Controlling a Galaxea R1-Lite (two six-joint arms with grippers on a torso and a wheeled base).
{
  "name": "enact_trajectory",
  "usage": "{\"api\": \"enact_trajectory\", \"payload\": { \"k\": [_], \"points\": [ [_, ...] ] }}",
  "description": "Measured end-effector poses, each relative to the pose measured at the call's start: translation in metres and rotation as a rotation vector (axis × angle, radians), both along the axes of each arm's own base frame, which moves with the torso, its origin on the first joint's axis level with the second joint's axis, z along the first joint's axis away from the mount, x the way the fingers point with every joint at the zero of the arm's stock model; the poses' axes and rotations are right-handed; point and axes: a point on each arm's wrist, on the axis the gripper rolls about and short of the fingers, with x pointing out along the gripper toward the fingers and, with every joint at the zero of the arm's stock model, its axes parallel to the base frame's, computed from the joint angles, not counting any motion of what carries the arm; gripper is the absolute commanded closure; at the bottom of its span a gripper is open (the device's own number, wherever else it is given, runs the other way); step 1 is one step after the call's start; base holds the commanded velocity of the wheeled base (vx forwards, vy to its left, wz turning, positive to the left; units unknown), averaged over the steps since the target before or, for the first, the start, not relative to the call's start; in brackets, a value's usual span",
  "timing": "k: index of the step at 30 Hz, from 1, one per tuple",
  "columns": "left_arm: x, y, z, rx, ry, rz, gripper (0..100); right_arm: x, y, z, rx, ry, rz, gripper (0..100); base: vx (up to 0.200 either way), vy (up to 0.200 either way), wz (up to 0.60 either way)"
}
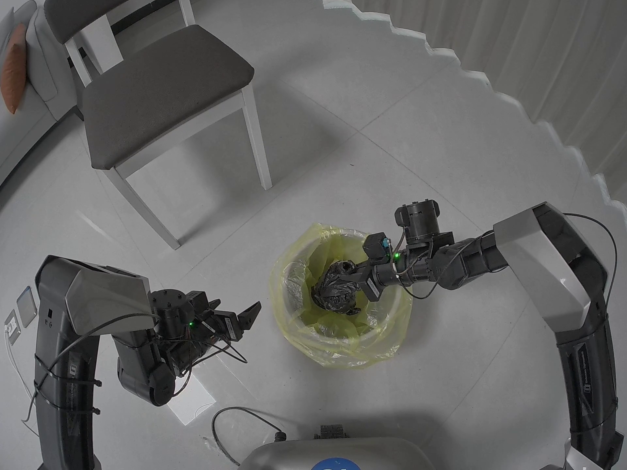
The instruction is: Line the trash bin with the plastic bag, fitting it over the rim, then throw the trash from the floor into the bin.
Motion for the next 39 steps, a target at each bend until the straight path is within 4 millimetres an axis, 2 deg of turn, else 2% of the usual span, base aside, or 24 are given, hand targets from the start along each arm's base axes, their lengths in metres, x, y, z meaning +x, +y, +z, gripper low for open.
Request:
{"api": "enact_trajectory", "payload": {
  "k": [1, 2, 9, 16, 22, 26, 33, 39],
  "points": [
    [0.0, 0.001, 0.0, 0.0, 0.0, 0.002, 0, 0.002, -0.001, -0.002, -0.002, 0.003, -0.003, 100, 0.0, 0.0, 0.0],
    [0.0, 0.002, 0.0, 0.0, 0.001, 0.004, 0, 0.004, -0.002, -0.005, -0.004, 0.005, -0.006, 0, 0.0, 0.0, 0.0],
    [0.001, 0.002, 0.0, 0.0, -0.002, 0.006, 0, 0.007, -0.005, -0.01, -0.007, 0.012, -0.013, 0, 0.0, 0.0, 0.0],
    [0.001, 0.001, 0.0, 0.0, -0.001, 0.004, 0, 0.006, -0.008, -0.005, -0.006, 0.006, -0.017, 0, 0.0, 0.0, 0.0],
    [0.001, 0.001, 0.002, -0.002, -0.004, 0.003, 0, 0.002, -0.014, 0.007, -0.005, -0.004, -0.023, 0, 0.0, 0.0, 0.0],
    [0.0, 0.001, 0.006, -0.005, -0.013, 0.002, 0, -0.007, -0.02, 0.027, 0.0, -0.023, -0.029, 0, 0.0, 0.0, 0.0],
    [-0.008, 0.002, 0.025, -0.014, -0.04, -0.003, 0, -0.033, -0.033, 0.078, 0.025, -0.061, -0.063, 0, 0.0, 0.0, 0.0],
    [-0.021, 0.007, 0.04, -0.019, -0.045, 0.002, 0, -0.056, -0.031, 0.102, 0.034, -0.069, -0.075, 0, 0.0, 0.0, 0.0]
  ]
}}
